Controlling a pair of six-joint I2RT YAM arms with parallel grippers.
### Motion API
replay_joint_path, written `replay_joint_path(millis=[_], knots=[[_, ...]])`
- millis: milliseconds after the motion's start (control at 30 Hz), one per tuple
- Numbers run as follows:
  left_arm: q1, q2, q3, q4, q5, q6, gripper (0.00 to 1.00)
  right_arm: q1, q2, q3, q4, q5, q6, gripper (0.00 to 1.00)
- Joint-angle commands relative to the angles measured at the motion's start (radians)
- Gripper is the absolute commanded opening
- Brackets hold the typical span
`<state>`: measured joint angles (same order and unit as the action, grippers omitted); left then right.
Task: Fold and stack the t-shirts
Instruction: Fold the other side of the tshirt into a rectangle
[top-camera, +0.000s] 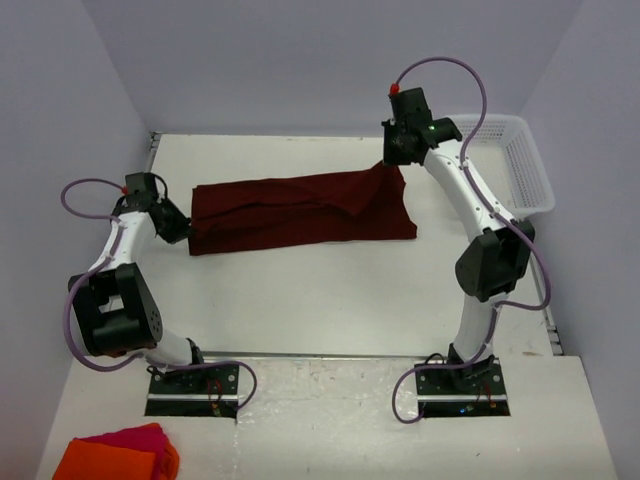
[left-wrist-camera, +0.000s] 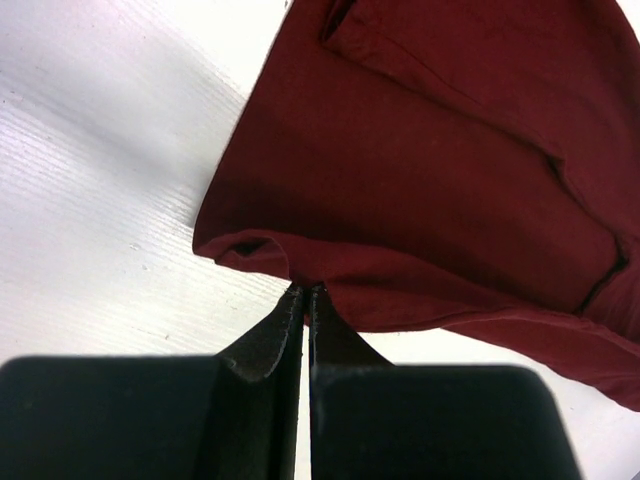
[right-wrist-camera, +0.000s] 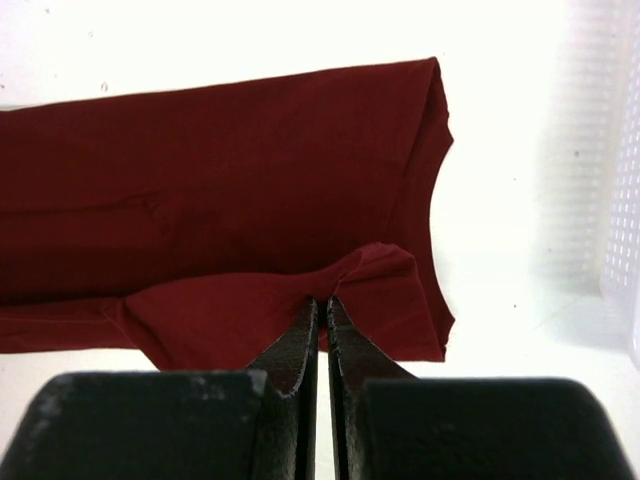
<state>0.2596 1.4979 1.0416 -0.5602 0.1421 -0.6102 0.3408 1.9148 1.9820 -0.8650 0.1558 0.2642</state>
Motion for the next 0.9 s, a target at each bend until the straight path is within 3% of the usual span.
replay_joint_path(millis=[0,533,600,633,667,733,800,867], knots=[[0.009,0.015,0.038,0.046,0.004,-0.011,0.00,-0.020,0.039,0.087,-0.029,-0.030,-0.037,0.00],[0.009,0.119,0.113,0.120,0.001,-0.029,0.01,-0.040,0.262,0.253,-0.051,-0.183,-0.078,0.00],[0.009,0.142,0.136,0.140,-0.010,-0.039,0.21,-0.048,0.315,0.308,-0.040,-0.203,-0.091,0.00],[0.009,0.154,0.146,0.179,-0.012,-0.043,0.58,-0.049,0.379,0.381,-0.042,-0.229,-0.097,0.00],[0.009,0.160,0.158,0.186,-0.015,-0.051,0.76,-0.054,0.401,0.405,-0.032,-0.246,-0.098,0.00],[0.007,0.157,0.175,0.210,-0.033,-0.069,1.00,-0.065,0.456,0.466,0.033,-0.292,-0.076,0.00],[0.004,0.111,0.187,0.201,-0.064,-0.082,1.00,-0.068,0.463,0.485,0.116,-0.321,-0.085,0.37],[-0.028,0.040,0.201,0.178,-0.187,-0.047,1.00,-0.066,0.394,0.363,0.240,-0.290,-0.115,0.71]])
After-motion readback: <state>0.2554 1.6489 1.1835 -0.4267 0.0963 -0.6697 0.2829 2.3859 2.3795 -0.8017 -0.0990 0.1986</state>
